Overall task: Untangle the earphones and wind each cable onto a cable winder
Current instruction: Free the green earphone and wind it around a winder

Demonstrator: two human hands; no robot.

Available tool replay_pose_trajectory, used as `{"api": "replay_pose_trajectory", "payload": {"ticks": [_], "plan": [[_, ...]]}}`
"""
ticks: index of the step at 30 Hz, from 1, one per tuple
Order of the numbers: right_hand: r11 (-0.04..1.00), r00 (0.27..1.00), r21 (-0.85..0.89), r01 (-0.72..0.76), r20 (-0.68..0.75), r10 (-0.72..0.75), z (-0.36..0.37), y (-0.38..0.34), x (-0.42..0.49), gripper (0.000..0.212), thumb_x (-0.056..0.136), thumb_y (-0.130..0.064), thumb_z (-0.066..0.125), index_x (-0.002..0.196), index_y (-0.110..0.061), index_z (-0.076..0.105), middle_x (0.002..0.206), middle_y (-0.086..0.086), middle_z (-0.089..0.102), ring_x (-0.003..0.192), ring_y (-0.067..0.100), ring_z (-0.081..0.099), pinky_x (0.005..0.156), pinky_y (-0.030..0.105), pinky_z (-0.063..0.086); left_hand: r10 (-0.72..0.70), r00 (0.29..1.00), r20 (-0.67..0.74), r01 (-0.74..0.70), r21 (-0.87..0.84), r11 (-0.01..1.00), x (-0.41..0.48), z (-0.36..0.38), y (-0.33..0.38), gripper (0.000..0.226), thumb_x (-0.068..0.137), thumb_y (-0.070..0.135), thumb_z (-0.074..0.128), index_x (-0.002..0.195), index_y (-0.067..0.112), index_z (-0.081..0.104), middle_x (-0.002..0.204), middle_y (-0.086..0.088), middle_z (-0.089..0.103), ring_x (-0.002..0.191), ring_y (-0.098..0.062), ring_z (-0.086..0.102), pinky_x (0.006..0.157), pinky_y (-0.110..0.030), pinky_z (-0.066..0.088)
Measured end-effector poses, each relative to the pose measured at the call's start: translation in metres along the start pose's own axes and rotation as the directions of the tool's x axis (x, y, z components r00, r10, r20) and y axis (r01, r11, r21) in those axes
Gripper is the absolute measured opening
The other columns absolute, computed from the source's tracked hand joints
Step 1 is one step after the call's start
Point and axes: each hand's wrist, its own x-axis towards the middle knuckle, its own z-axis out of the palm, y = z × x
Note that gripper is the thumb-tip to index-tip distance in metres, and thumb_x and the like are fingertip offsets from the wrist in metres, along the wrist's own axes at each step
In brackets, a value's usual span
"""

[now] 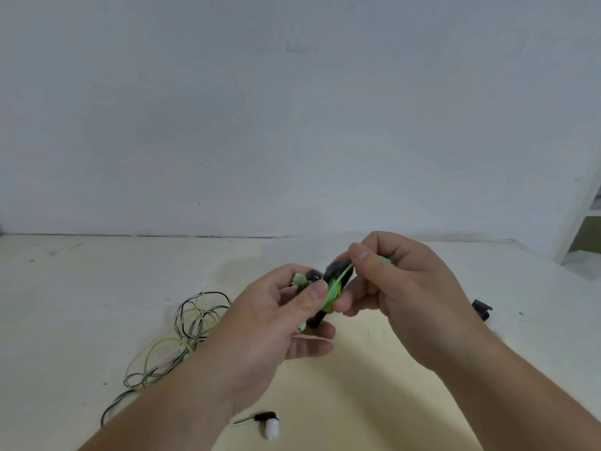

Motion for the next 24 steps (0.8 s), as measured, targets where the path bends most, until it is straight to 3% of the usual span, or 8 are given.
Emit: {"api": "replay_pose_trajectory", "payload": {"ticks": [2, 4, 7, 10, 13, 15, 18, 24], "plan": [[0.999, 1.000, 0.031, -0.009, -0.005, 0.009, -0.001, -0.002, 0.000, 0.033, 0.085, -0.027, 0.060, 0.078, 0.005, 0.059, 0.079, 0.021, 0.071, 0.058, 0.026, 0.067, 0.057, 0.032, 0.055, 0.011, 1.000, -0.015, -0.012, -0.058, 0.998, 0.002, -0.002, 0.000, 0.025, 0.068, 0.034, 0.073, 0.088, 0.019, 0.075, 0.084, -0.007, 0.068, 0.065, -0.021, 0.065, 0.055, -0.029, 0.055], [1.000, 0.999, 0.000, -0.003, -0.033, 0.003, -0.003, -0.002, 0.001, 0.029, 0.091, -0.024, 0.059, 0.074, 0.001, 0.060, 0.069, 0.016, 0.067, 0.058, 0.026, 0.067, 0.057, 0.032, 0.055, 0.036, 0.999, -0.018, -0.037, -0.060, 0.998, 0.003, -0.003, 0.002, 0.022, 0.066, 0.032, 0.074, 0.085, 0.021, 0.075, 0.084, -0.009, 0.068, 0.064, -0.019, 0.064, 0.054, -0.029, 0.054], [0.994, 0.997, -0.113, -0.004, -0.082, -0.006, -0.006, 0.002, 0.002, 0.035, 0.097, -0.023, 0.057, 0.077, 0.006, 0.056, 0.056, 0.005, 0.058, 0.056, 0.026, 0.062, 0.061, 0.036, 0.051, 0.078, 0.997, -0.003, -0.078, 0.033, 0.996, 0.003, -0.006, 0.003, 0.019, 0.066, 0.027, 0.075, 0.083, 0.019, 0.075, 0.079, -0.005, 0.065, 0.063, -0.017, 0.061, 0.054, -0.028, 0.053], [0.976, 0.996, -0.217, -0.029, -0.094, 0.008, -0.008, 0.001, 0.002, 0.037, 0.096, -0.029, 0.057, 0.070, -0.003, 0.057, 0.052, 0.007, 0.060, 0.055, 0.022, 0.055, 0.065, 0.038, 0.046, 0.099, 0.995, -0.007, -0.098, 0.080, 0.992, 0.004, -0.009, 0.003, 0.021, 0.066, 0.021, 0.077, 0.085, 0.015, 0.075, 0.079, -0.004, 0.063, 0.062, -0.017, 0.059, 0.054, -0.027, 0.052], [0.948, 0.996, -0.314, -0.046, -0.085, 0.020, -0.007, -0.002, 0.001, 0.040, 0.096, -0.031, 0.057, 0.061, -0.013, 0.053, 0.052, 0.008, 0.060, 0.052, 0.018, 0.051, 0.062, 0.031, 0.043, 0.122, 0.992, -0.004, -0.119, 0.182, 0.976, 0.005, -0.012, 0.003, 0.022, 0.064, 0.021, 0.081, 0.084, 0.016, 0.075, 0.081, -0.005, 0.063, 0.062, -0.016, 0.057, 0.055, -0.027, 0.051], [0.942, 0.996, -0.330, -0.069, -0.079, 0.046, -0.007, -0.001, 0.001, 0.041, 0.096, -0.031, 0.056, 0.058, -0.015, 0.052, 0.051, 0.009, 0.059, 0.052, 0.019, 0.049, 0.062, 0.032, 0.043, 0.129, 0.991, 0.029, -0.133, 0.222, 0.966, 0.005, -0.013, 0.002, 0.025, 0.065, 0.019, 0.089, 0.085, 0.017, 0.075, 0.082, -0.006, 0.062, 0.063, -0.015, 0.056, 0.057, -0.027, 0.051], [0.924, 0.991, -0.357, -0.135, -0.054, 0.124, -0.008, 0.000, 0.003, 0.044, 0.096, -0.029, 0.058, 0.055, -0.016, 0.050, 0.052, 0.009, 0.055, 0.051, 0.020, 0.049, 0.062, 0.034, 0.041, 0.140, 0.985, 0.099, -0.161, 0.267, 0.950, 0.004, -0.013, 0.000, 0.024, 0.066, 0.017, 0.083, 0.088, 0.020, 0.076, 0.082, 0.000, 0.064, 0.067, -0.011, 0.056, 0.060, -0.026, 0.051], [0.852, 0.982, -0.501, -0.155, 0.017, 0.188, -0.008, 0.001, 0.001, 0.044, 0.098, -0.036, 0.055, 0.062, -0.010, 0.053, 0.063, 0.003, 0.056, 0.058, 0.014, 0.053, 0.064, 0.029, 0.041, 0.200, 0.970, 0.141, -0.245, 0.562, 0.790, 0.004, -0.013, -0.004, 0.022, 0.073, 0.019, 0.087, 0.086, 0.029, 0.071, 0.077, 0.007, 0.066, 0.070, -0.009, 0.056, 0.067, -0.029, 0.049]]}}
